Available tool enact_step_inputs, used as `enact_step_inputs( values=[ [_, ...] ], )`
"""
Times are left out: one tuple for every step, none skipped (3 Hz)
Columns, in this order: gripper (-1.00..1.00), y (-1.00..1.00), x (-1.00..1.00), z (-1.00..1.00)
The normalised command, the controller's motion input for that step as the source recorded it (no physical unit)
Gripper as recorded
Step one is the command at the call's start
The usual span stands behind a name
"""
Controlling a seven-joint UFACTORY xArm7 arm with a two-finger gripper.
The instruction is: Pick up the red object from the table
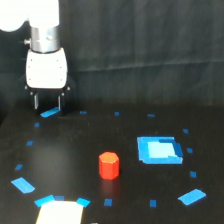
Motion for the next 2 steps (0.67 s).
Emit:
enact_step_inputs(
  values=[
    [-1.0, -1.0, 0.07, 0.07],
    [1.0, -0.84, 1.0, -1.0]
  ],
)
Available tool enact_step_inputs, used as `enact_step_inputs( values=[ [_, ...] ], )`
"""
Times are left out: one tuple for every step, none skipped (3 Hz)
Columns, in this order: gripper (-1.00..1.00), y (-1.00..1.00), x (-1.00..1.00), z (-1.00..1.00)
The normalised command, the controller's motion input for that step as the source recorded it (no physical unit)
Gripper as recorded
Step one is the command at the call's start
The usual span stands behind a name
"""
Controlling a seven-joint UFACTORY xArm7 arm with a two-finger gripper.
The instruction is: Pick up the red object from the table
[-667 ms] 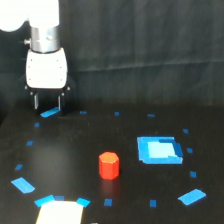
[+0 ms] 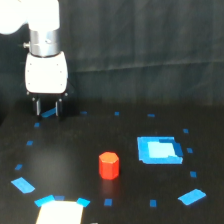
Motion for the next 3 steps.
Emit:
enact_step_inputs(
  values=[
    [1.0, -0.04, 1.0, -0.83],
    [0.93, 0.03, 1.0, -1.0],
    [1.0, 0.12, 1.0, -0.81]
  ],
)
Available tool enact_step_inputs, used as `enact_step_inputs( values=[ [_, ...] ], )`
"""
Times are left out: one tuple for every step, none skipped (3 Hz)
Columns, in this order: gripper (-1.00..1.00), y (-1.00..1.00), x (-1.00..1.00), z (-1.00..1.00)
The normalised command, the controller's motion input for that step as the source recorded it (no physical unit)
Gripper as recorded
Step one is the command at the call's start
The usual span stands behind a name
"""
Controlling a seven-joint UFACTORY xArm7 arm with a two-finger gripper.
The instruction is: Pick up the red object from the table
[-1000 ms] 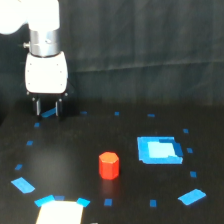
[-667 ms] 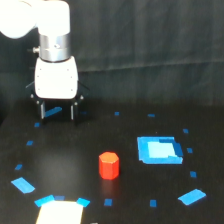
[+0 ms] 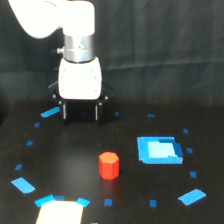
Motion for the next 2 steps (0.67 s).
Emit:
enact_step_inputs(
  values=[
    [1.0, 0.0, 1.0, -0.87],
    [-0.6, -1.0, 0.06, -1.0]
  ],
)
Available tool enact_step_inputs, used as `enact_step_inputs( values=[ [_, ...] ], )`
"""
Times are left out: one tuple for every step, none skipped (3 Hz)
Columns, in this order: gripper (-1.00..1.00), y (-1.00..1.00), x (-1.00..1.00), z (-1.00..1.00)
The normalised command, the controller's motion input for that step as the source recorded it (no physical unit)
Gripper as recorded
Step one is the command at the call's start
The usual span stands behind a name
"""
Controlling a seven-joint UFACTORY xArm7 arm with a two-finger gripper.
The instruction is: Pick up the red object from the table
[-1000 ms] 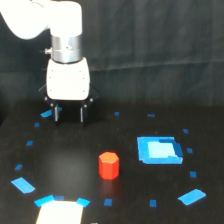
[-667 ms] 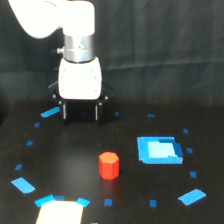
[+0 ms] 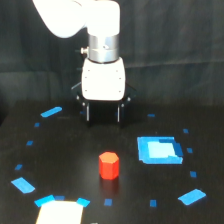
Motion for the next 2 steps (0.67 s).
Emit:
enact_step_inputs(
  values=[
    [-0.54, -1.0, -0.43, -0.62],
    [-0.54, -0.97, -0.28, -0.19]
  ],
)
